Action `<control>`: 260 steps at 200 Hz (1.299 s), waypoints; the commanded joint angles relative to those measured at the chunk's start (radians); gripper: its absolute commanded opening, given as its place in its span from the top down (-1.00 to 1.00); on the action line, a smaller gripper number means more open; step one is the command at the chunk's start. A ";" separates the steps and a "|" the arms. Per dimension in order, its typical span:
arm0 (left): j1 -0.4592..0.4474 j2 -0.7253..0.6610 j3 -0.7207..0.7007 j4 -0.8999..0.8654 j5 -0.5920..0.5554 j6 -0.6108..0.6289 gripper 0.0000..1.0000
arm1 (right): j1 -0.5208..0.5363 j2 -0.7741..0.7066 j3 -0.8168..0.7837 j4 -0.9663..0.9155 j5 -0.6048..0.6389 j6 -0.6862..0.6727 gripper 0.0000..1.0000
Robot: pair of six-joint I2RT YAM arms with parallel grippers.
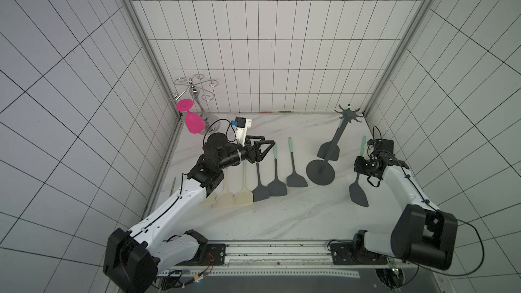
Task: Take the spatula off the kitchen utensil rack
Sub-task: Place the spatula at the center of the board.
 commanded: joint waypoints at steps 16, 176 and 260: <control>0.003 0.037 -0.012 0.042 0.017 -0.005 -0.44 | 0.031 0.125 0.031 0.119 0.012 -0.079 0.99; 0.033 0.149 0.001 0.066 0.084 -0.018 -0.42 | 0.128 0.483 0.263 -0.050 0.070 -0.127 0.68; 0.032 0.153 0.004 0.060 0.091 -0.020 -0.42 | 0.128 0.409 0.291 -0.092 0.045 -0.115 0.42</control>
